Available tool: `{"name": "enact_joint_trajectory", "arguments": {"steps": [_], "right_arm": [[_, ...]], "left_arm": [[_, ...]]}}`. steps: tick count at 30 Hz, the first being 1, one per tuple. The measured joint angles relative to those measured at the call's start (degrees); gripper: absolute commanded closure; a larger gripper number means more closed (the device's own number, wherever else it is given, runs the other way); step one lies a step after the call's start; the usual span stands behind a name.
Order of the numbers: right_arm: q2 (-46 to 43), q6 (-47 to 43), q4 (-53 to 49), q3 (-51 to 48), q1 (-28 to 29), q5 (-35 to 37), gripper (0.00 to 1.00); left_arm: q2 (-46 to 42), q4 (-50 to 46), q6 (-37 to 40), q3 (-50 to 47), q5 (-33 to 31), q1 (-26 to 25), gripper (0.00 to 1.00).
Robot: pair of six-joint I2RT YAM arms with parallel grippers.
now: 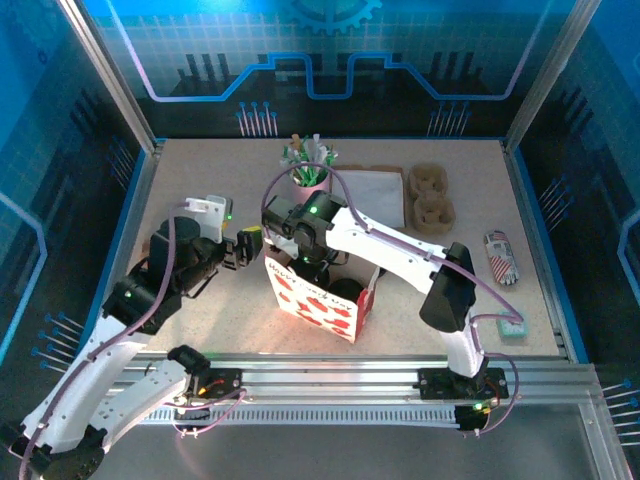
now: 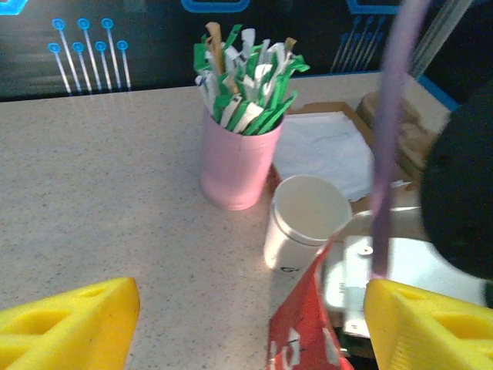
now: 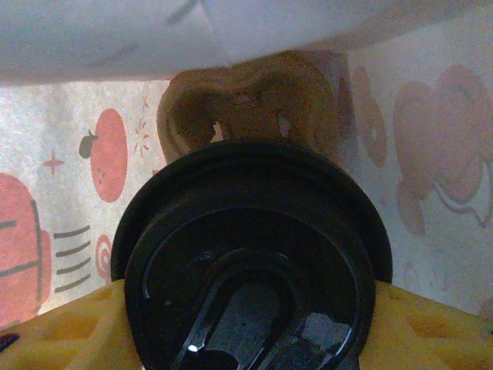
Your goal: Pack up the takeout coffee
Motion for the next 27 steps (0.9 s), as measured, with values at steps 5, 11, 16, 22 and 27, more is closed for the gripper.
{"name": "enact_joint_trajectory", "arguments": {"steps": [5,11,16,22,27], "right_arm": [[0.6,-0.1,0.0,0.6,0.0,0.0,0.48],[0.6,-0.3,0.1,0.6,0.0,-0.2,0.48],[0.6,-0.4,0.2,0.6,-0.2,-0.2,0.48],[0.7,-0.4,0.2,0.6,-0.2,-0.4,0.48],[0.7,-0.5,0.2,0.6,-0.2,-0.4,0.48]], "left_arm": [[0.3,-2.3,-2.2,5.6,5.0,-1.1,0.24],[0.6,-4.4,-6.2,9.1,14.8,-1.8,0.22],[2.5,-6.4,-9.3,9.3,22.2,-4.5,0.19],[4.7,-9.9,-11.4,10.2,28.0,-7.7,0.19],[5.5,-13.0,-11.5,11.8,29.9,-9.2,0.20]]}}
